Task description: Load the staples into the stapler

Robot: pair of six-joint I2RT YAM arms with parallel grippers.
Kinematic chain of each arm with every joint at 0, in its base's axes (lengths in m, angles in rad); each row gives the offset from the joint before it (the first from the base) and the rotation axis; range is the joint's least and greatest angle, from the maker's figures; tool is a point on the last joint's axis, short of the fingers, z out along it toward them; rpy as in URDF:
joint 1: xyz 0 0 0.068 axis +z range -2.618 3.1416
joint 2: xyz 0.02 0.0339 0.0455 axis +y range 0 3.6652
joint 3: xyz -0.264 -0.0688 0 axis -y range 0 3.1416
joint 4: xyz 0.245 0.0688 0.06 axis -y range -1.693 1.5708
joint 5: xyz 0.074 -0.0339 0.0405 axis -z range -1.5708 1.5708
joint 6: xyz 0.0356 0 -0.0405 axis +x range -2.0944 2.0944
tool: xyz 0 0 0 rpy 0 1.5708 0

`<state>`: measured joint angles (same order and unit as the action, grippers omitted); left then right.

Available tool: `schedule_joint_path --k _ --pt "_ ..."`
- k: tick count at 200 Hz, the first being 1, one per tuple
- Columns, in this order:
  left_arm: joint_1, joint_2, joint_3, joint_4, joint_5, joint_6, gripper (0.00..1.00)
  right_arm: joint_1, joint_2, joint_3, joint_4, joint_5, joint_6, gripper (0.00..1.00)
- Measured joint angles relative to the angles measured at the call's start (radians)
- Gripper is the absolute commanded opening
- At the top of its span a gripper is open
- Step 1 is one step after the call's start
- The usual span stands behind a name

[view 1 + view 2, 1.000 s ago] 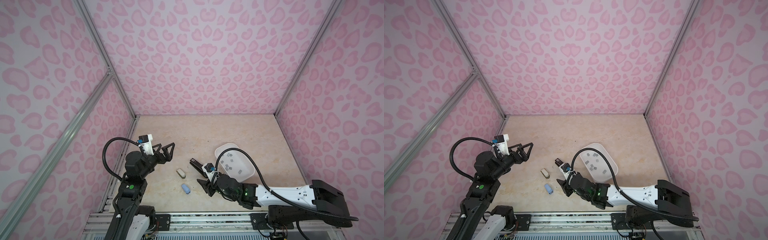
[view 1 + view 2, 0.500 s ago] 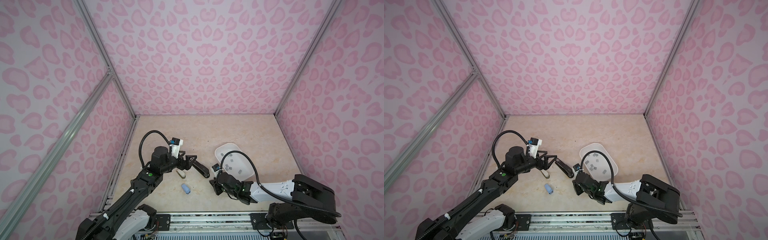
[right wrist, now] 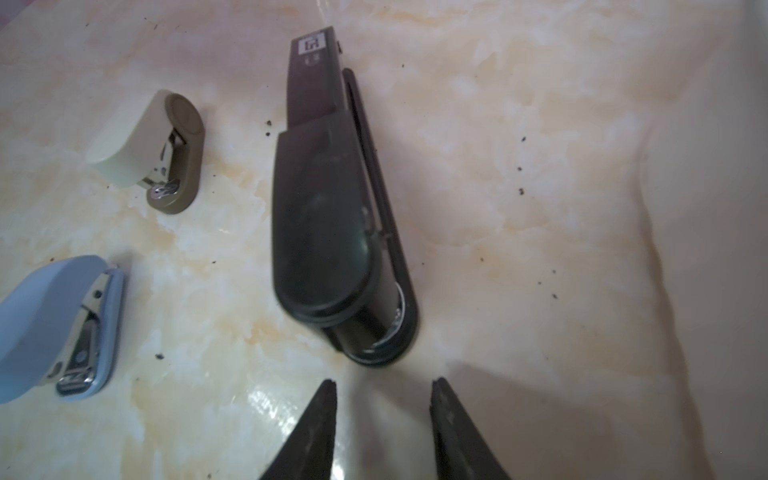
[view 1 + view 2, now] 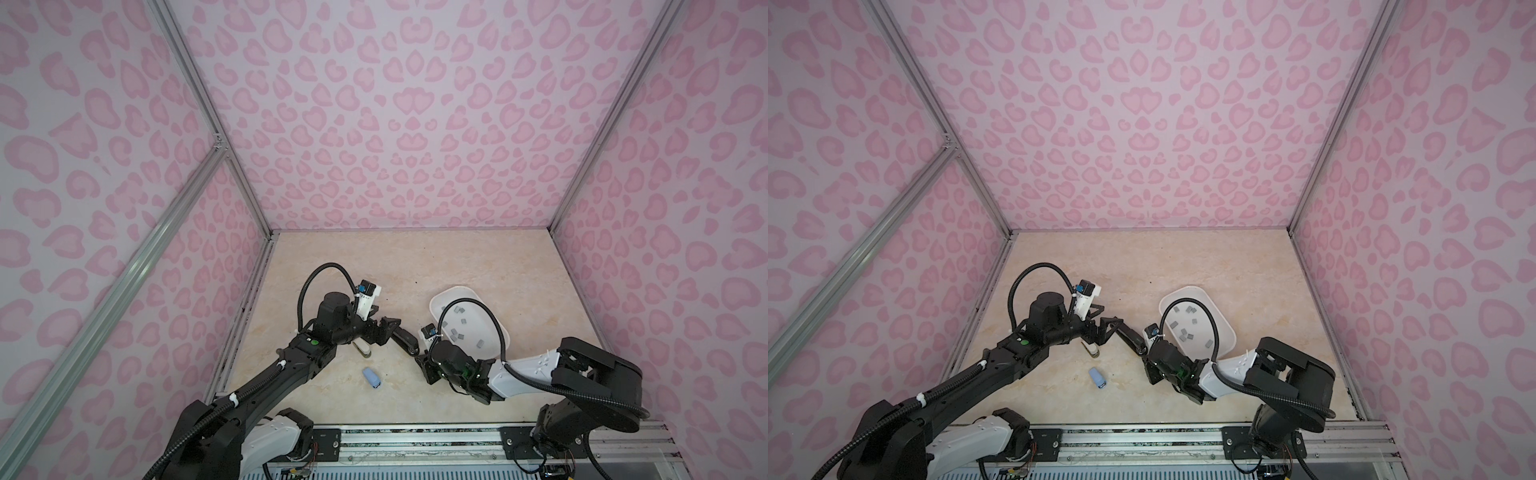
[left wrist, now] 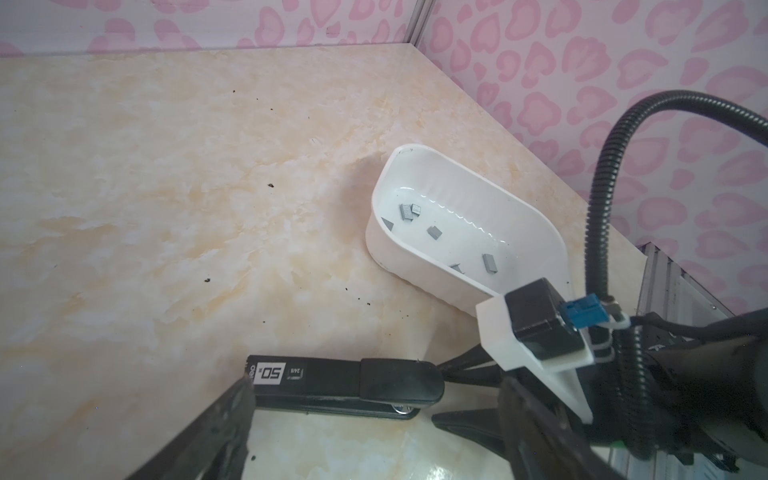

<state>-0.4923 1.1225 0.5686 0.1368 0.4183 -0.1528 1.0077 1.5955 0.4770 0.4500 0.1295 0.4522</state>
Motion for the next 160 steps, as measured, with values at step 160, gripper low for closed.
schedule_joint_path --k 160 --pt "-0.044 0.051 0.023 0.011 -0.097 0.039 0.95 -0.027 0.055 0.067 0.04 0.023 -0.018 0.47"
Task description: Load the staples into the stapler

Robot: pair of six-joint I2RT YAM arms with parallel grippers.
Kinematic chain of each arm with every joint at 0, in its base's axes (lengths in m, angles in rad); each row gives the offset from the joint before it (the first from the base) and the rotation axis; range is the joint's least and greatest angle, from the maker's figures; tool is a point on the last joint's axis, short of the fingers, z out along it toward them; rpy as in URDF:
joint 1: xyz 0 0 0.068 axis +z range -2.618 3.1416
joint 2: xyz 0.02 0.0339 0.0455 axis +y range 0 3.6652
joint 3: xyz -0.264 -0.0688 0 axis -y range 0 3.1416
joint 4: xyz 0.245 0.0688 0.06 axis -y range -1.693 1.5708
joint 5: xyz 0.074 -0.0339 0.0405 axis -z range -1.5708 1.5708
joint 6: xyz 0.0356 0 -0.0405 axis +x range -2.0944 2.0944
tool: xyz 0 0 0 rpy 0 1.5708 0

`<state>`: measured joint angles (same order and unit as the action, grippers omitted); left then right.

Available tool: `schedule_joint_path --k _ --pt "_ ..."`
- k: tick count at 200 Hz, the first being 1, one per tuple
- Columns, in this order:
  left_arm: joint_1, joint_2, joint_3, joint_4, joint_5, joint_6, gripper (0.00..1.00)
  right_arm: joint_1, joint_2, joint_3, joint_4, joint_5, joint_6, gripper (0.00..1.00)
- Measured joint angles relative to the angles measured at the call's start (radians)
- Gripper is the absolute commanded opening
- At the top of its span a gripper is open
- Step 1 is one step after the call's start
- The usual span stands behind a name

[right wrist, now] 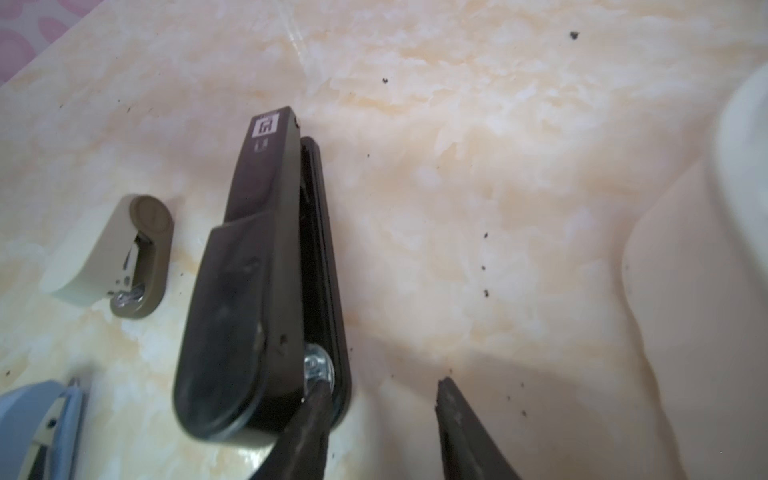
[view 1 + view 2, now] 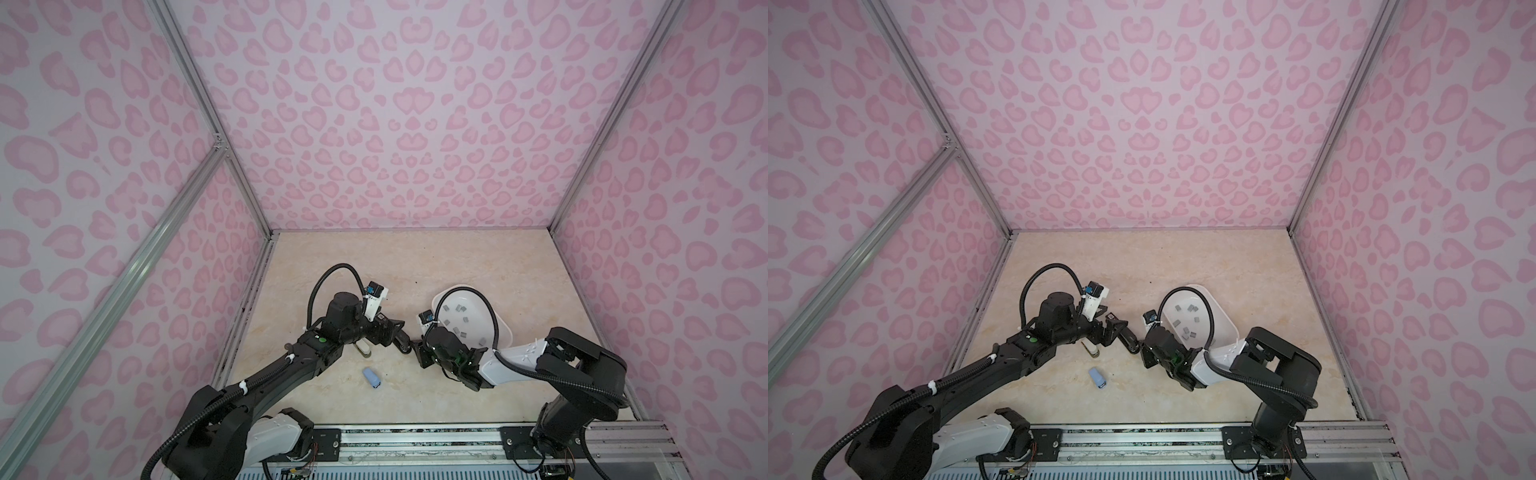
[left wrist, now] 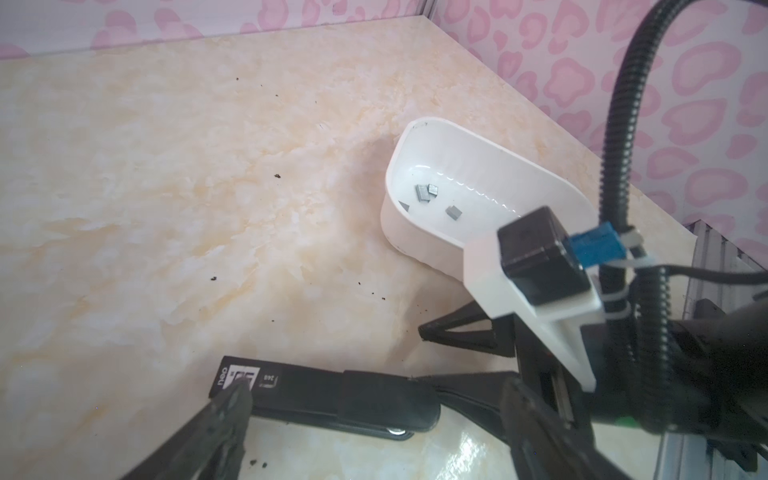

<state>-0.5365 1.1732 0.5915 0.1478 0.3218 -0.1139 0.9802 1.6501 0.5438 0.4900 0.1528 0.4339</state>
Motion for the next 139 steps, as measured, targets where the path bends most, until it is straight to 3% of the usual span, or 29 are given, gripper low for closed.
schedule_joint_path --k 83,105,139 --pt "0.0 -0.069 0.008 -0.005 -0.07 -0.018 0.96 0.075 0.015 0.0 0.042 0.05 0.0 0.59" --pt "0.0 -0.089 0.008 -0.021 -0.086 -0.017 0.97 0.072 0.058 0.048 0.043 0.057 -0.008 0.57" --pt "0.0 -0.192 0.01 -0.074 -0.098 -0.031 0.98 0.062 0.087 0.094 0.043 0.084 -0.027 0.47"
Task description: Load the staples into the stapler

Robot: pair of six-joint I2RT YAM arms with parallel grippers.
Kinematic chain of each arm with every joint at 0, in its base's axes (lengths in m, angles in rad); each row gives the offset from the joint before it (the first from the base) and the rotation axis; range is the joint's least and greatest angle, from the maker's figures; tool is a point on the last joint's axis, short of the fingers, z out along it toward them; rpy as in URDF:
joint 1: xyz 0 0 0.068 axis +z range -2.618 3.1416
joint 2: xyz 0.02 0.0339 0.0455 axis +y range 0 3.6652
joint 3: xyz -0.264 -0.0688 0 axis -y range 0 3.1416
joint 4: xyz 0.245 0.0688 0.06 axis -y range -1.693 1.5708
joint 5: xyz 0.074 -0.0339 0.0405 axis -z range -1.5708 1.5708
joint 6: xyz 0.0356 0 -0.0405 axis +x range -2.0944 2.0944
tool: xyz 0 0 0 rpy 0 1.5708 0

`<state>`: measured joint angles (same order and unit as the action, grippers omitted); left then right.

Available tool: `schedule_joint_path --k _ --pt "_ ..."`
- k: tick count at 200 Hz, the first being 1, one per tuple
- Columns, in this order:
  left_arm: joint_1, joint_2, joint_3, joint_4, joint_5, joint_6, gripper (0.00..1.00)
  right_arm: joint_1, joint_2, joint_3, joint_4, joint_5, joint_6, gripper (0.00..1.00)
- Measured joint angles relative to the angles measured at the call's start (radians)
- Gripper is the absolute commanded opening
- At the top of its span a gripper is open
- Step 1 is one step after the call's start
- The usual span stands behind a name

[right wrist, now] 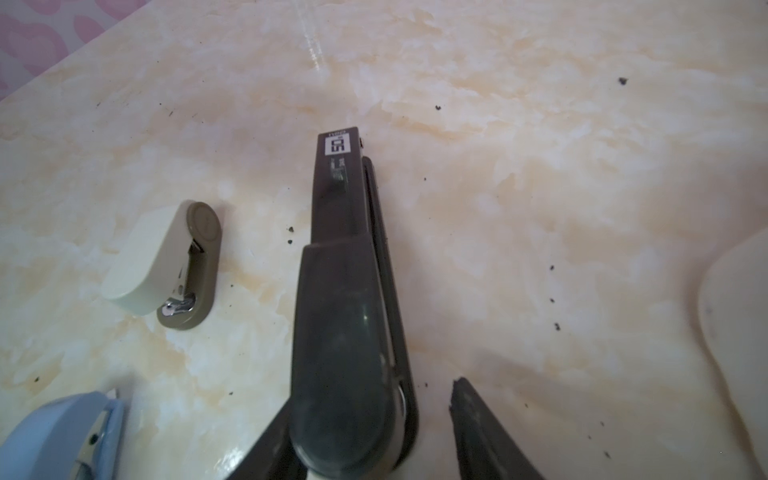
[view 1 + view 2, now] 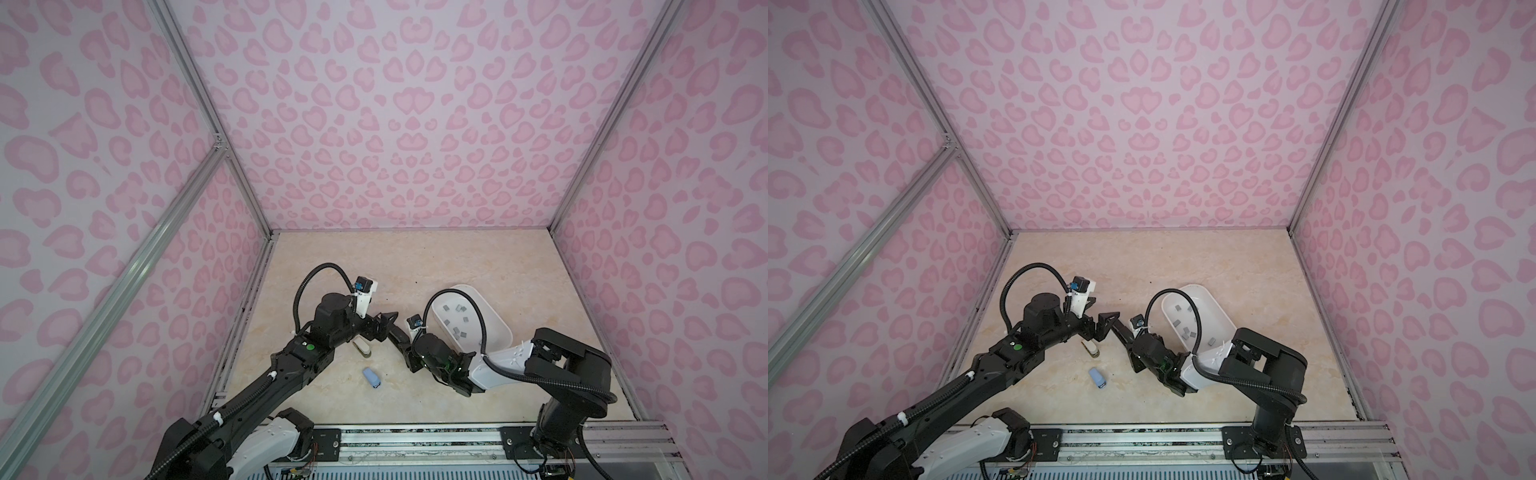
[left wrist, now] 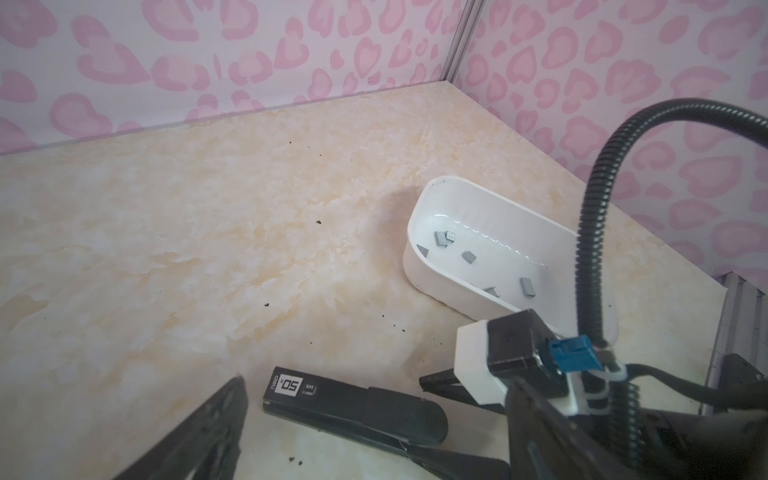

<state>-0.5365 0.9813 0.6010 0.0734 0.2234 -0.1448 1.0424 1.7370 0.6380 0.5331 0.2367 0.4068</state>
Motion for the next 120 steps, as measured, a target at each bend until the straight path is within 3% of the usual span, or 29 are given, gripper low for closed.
schedule_joint_path --k 45,73,100,120 --pt "-0.001 -0.24 -0.006 -0.041 -0.039 -0.058 0.95 -0.011 -0.013 -0.009 0.006 0.045 -0.031 0.45" --pt "-0.001 -0.337 -0.014 -0.055 -0.044 -0.006 0.95 -0.021 -0.024 -0.048 0.044 0.061 -0.052 0.46" --pt "-0.001 -0.319 -0.014 -0.051 -0.033 0.079 0.93 -0.062 -0.018 -0.055 0.055 0.057 -0.06 0.46" --pt "-0.001 -0.21 0.01 -0.056 -0.006 0.149 0.9 -0.104 -0.008 -0.067 0.08 0.037 -0.06 0.46"
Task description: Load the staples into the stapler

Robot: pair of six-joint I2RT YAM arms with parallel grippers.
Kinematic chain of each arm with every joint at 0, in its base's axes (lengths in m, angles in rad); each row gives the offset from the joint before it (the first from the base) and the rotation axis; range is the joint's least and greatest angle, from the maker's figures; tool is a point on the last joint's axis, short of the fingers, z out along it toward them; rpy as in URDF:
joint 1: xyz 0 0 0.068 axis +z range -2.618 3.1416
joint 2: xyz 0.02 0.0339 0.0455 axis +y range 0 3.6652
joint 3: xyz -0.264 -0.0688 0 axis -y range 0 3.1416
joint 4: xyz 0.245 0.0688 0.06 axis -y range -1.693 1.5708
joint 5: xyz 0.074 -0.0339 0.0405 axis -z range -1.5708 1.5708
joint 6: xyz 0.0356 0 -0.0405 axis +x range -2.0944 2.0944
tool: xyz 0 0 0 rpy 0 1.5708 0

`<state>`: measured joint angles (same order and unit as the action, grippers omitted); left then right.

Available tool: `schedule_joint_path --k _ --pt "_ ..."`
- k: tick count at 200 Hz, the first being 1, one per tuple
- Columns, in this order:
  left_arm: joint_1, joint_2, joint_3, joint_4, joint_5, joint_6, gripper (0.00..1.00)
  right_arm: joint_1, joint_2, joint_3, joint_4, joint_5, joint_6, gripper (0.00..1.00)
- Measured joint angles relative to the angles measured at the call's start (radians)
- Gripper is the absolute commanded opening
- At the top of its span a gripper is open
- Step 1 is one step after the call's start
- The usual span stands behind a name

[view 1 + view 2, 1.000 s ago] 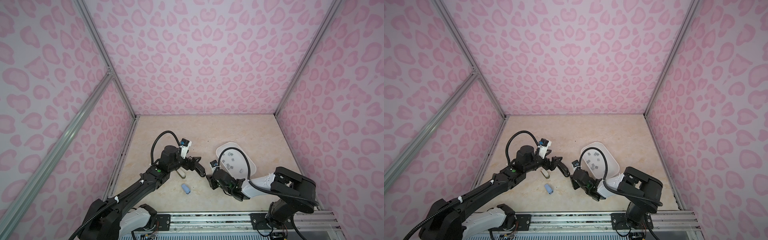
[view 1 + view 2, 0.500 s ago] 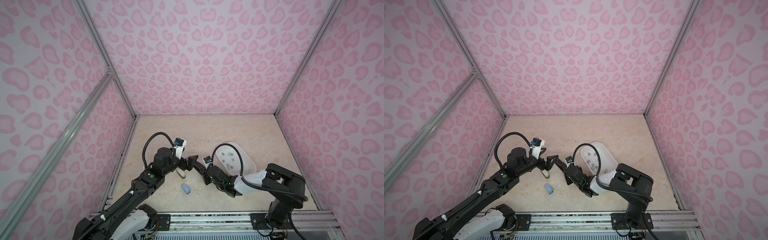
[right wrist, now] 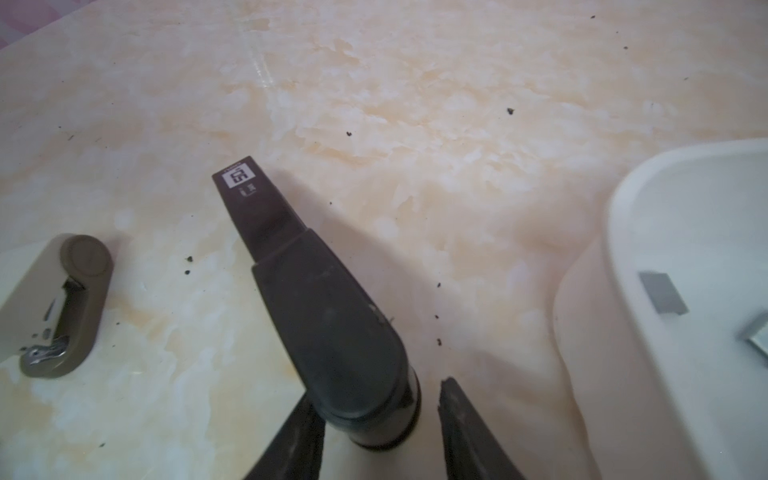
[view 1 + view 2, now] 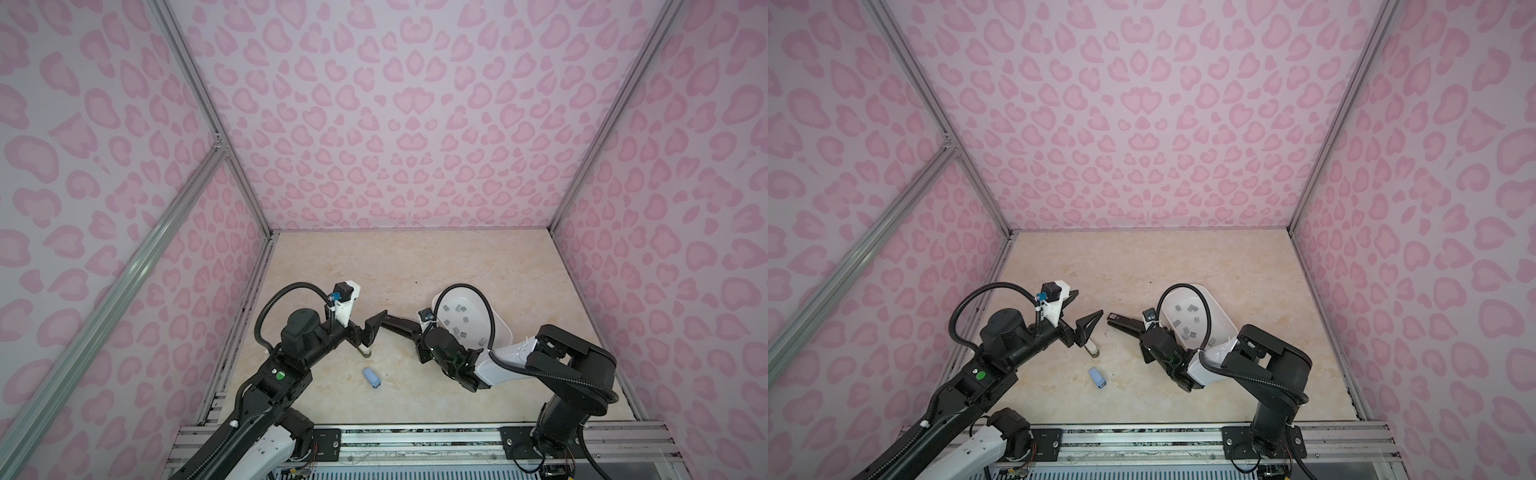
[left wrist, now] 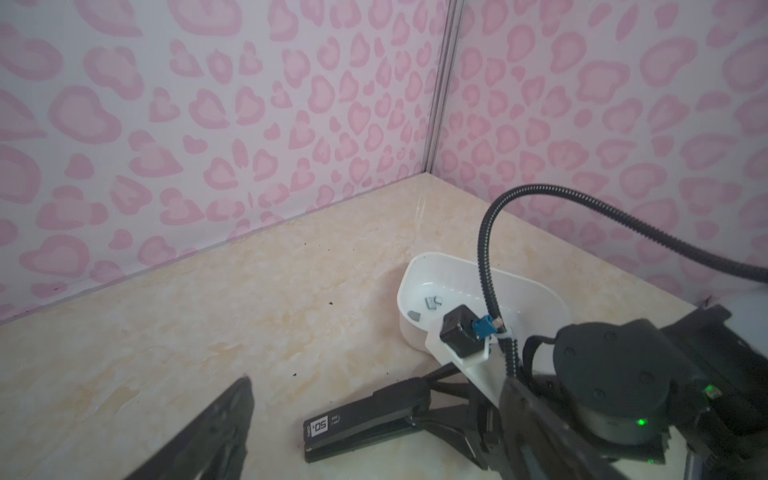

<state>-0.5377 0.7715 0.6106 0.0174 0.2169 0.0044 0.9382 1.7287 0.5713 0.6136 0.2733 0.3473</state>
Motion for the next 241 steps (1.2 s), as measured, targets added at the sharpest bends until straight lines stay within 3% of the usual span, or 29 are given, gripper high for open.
schedule_joint_path --k 57,127,201,241 --pt "0.0 0.374 0.108 -0.021 0.109 0.146 0.84 -0.064 0.05 0.027 0.015 -0.063 0.008 0.46" --pt "-0.005 0.64 0.225 -0.08 0.194 0.281 0.79 -0.124 0.034 0.002 0.01 -0.082 0.017 0.48" --pt "-0.085 0.859 0.385 -0.196 0.154 0.405 0.78 -0.132 -0.061 -0.058 0.016 -0.095 0.017 0.53" --pt "-0.085 0.946 0.484 -0.257 0.124 0.482 0.77 -0.124 -0.232 -0.092 -0.042 -0.102 0.041 0.53"
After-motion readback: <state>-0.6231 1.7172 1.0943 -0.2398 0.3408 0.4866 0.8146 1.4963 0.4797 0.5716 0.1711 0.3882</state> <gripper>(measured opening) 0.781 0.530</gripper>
